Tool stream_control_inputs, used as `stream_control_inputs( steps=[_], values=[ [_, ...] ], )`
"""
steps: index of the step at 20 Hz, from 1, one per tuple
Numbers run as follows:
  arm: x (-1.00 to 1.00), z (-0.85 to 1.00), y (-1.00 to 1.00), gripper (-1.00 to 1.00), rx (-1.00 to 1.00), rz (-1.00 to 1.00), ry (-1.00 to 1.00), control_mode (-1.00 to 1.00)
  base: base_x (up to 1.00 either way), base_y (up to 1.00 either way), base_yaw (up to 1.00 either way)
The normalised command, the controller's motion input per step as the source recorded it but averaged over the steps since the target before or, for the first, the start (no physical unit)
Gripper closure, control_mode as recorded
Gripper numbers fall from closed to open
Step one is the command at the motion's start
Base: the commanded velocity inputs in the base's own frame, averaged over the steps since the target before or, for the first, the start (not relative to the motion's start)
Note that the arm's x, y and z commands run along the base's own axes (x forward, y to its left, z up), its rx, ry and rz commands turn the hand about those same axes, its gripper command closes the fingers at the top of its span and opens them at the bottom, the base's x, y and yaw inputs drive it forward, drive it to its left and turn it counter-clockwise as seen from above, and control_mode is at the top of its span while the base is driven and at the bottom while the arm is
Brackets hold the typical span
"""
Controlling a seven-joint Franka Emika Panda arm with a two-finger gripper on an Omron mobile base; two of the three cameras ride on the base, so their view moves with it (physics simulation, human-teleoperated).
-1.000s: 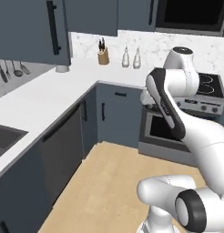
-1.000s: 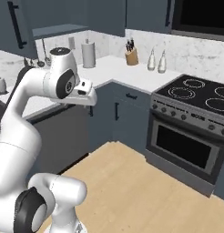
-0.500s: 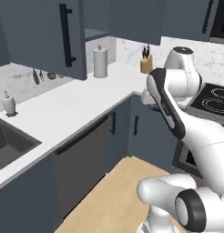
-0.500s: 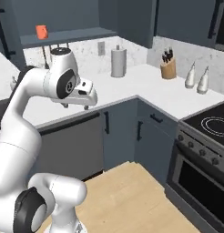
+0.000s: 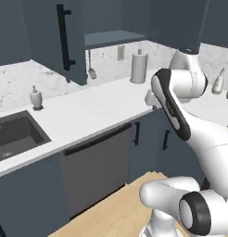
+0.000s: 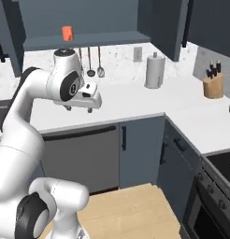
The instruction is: Gather all objects into one cabinet and sort the glasses and bowls to opposite sides.
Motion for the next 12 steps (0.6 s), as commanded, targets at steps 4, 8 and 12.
stream_control_inputs(
  steps=[4,8,12],
  values=[
    [0.0,0.0,0.0,-1.0,0.0,0.0,0.0,1.0,0.44,-0.51,0.46],
    [0.0,0.0,0.0,-1.0,0.0,0.0,0.0,1.0,0.31,-0.63,0.39],
    [0.0,0.0,0.0,-1.0,0.0,0.0,0.0,1.0,0.43,-0.58,0.4]
  ],
)
